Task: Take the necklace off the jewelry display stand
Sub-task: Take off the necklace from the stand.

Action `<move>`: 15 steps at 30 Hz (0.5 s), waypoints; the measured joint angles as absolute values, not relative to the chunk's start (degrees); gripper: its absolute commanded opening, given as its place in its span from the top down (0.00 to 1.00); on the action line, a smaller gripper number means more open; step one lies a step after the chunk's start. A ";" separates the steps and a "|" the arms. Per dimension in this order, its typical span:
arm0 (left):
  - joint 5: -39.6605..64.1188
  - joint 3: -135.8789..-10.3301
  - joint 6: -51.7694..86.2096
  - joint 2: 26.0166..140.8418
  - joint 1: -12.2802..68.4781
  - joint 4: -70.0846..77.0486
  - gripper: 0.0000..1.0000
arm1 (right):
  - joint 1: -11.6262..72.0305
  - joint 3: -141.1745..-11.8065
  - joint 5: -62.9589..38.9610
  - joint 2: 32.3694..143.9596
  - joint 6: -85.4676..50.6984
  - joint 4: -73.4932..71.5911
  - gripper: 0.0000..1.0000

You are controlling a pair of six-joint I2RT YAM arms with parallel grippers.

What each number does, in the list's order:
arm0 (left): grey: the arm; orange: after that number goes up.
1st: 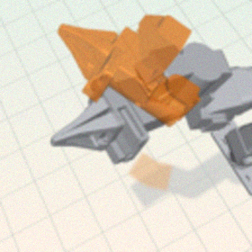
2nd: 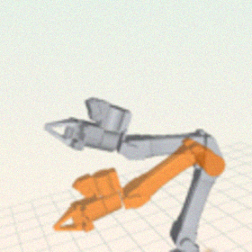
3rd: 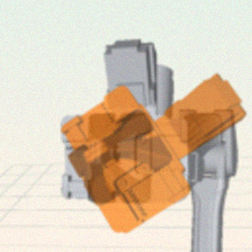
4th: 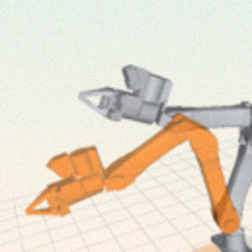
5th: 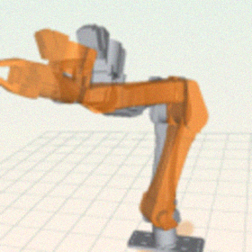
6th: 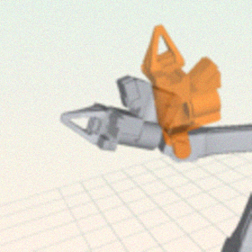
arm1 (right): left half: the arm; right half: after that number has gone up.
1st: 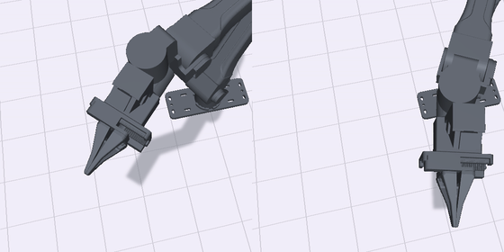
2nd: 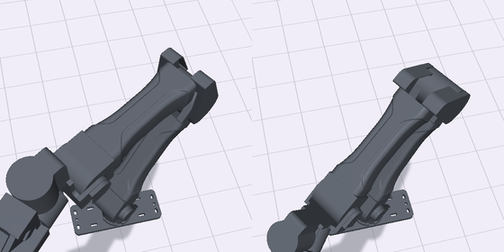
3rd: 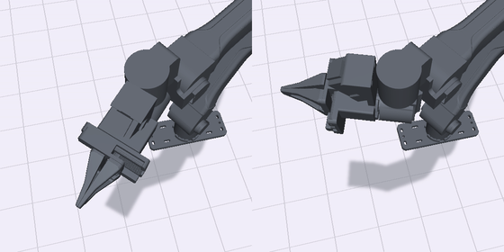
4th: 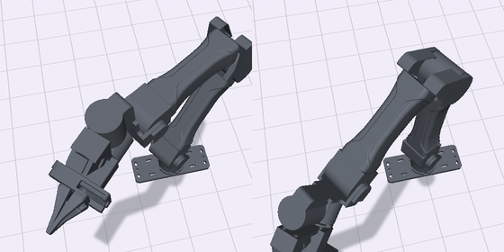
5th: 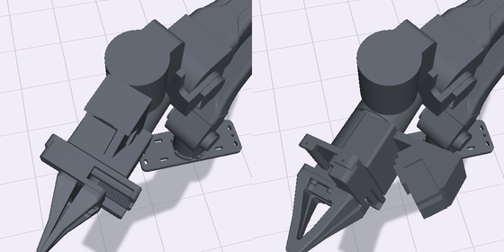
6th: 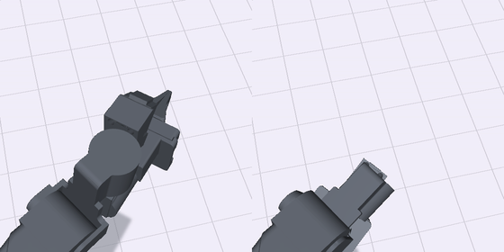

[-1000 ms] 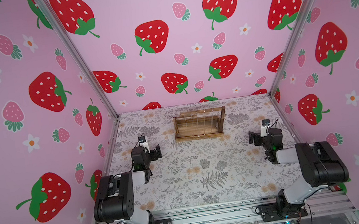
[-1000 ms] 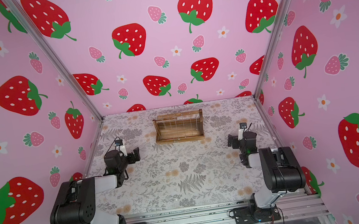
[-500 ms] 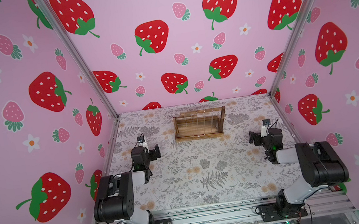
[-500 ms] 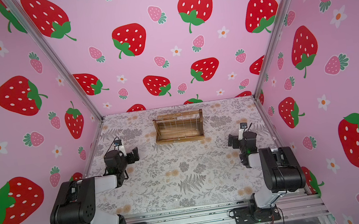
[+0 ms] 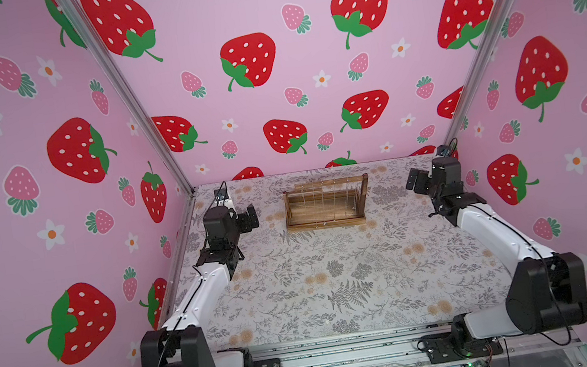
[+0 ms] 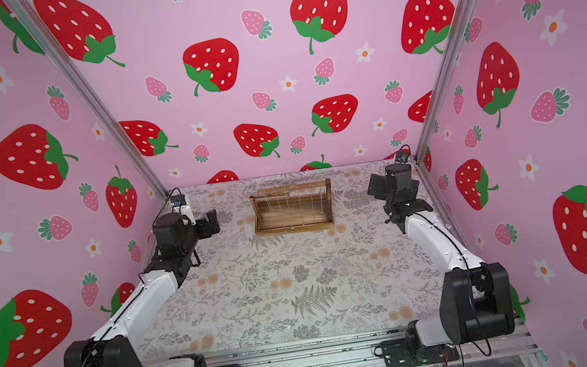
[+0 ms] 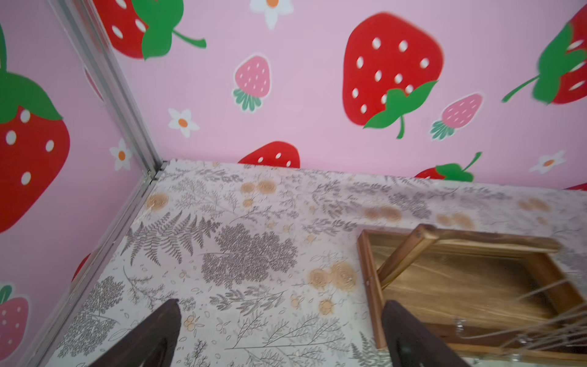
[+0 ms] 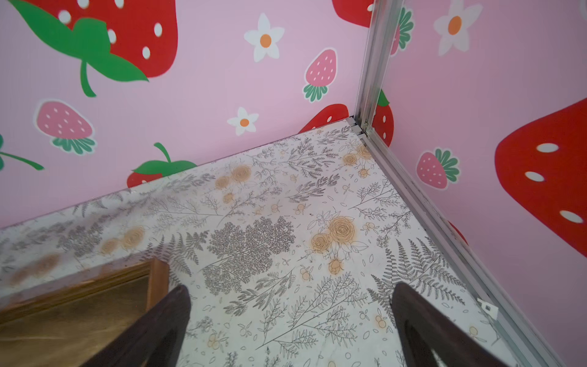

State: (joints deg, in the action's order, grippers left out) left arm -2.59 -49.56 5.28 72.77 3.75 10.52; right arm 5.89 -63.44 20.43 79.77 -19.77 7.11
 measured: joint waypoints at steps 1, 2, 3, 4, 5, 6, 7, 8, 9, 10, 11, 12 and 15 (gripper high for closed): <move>-2.11 -50.52 6.55 71.46 4.29 9.10 0.01 | 5.89 -64.38 20.64 78.83 -21.96 9.89 0.01; -1.23 -51.40 8.99 69.69 4.80 7.62 0.01 | 5.89 -64.49 20.56 77.30 -24.47 12.71 0.01; 0.08 -51.94 11.03 68.16 5.10 6.24 0.01 | 5.89 -63.68 20.03 75.64 -26.22 14.83 0.01; 1.54 -52.25 12.64 66.87 5.28 5.04 0.01 | 5.89 -62.08 19.18 73.82 -27.88 16.08 0.01; 3.79 -52.56 15.25 65.52 5.52 3.53 0.01 | 5.85 -59.86 18.13 71.85 -29.63 17.06 0.00; 6.04 -52.77 16.67 64.69 5.67 2.42 0.01 | 5.85 -56.75 16.69 69.65 -30.92 17.39 0.00; 8.25 -52.80 18.26 64.23 5.91 1.89 0.01 | 5.87 -53.80 15.35 67.90 -32.32 17.52 0.00; 11.27 -52.80 19.84 64.10 6.55 1.32 0.01 | 6.09 -50.43 14.09 66.19 -33.36 17.08 0.01; 13.32 -52.80 20.88 64.25 7.29 0.93 0.01 | 6.39 -47.46 13.26 64.90 -33.93 16.62 0.01; 15.64 -52.80 21.71 64.77 8.71 0.49 0.01 | 6.92 -43.75 11.99 63.61 -34.74 15.53 0.01; 17.45 -52.80 22.20 65.45 10.39 0.03 0.01 | 7.55 -40.36 10.87 62.76 -34.96 14.20 0.01; 18.57 -52.80 22.46 66.11 11.92 -0.25 0.01 | 8.25 -37.85 10.24 62.46 -34.98 13.17 0.01; 21.21 -52.80 22.92 69.01 16.73 0.05 0.01 | 11.09 -34.02 9.93 62.89 -33.91 10.48 0.01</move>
